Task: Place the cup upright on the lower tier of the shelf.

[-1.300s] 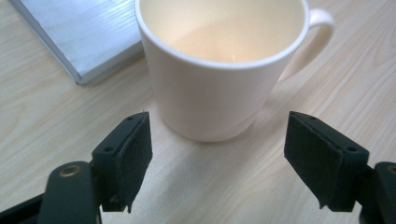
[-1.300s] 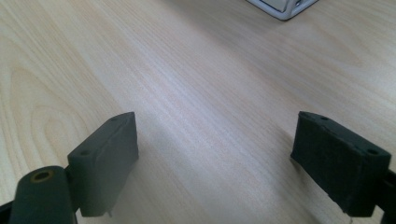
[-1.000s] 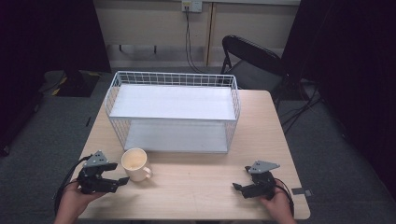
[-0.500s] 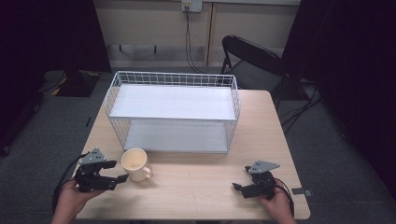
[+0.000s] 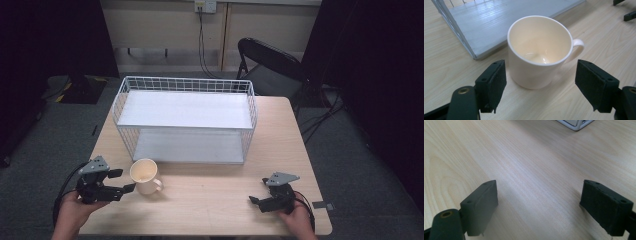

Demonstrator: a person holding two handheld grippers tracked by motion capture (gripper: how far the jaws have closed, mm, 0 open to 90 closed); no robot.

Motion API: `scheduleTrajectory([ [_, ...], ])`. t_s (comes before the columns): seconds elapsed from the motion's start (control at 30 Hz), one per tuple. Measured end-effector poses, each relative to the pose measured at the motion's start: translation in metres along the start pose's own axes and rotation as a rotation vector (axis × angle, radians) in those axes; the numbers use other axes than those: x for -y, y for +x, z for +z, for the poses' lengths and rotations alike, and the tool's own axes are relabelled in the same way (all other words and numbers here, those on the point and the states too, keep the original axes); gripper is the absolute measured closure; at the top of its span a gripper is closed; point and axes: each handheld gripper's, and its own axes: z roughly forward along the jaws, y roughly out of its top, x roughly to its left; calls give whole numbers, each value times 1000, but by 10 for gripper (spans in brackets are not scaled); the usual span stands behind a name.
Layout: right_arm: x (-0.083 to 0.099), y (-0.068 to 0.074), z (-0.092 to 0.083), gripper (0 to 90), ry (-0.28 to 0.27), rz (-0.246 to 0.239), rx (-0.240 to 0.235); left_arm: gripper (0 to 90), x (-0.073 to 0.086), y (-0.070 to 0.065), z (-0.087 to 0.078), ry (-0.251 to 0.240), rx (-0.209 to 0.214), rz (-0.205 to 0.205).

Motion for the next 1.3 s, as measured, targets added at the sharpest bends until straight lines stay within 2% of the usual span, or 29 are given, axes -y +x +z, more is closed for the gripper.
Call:
scheduleTrajectory([
  [0.1,0,0,0,135,0,0,0,251,-2,0,-1,-5,-2,-5],
  [0.4,0,0,0,135,0,0,0,252,-9,1,3,-10,-51,-11],
  [0.73,0,0,0,135,0,0,0,267,-7,6,11,-18,-98,-29],
  [0.93,0,0,0,135,0,0,0,284,-9,7,14,-33,-107,-37],
  [1.07,0,0,0,135,0,1,0,311,-10,7,17,-41,-118,-34],
  [1.2,0,0,0,135,0,0,0,374,-11,7,20,-37,-122,-31],
  [1.3,0,0,0,135,0,0,0,411,-11,8,24,-40,-121,-52],
])
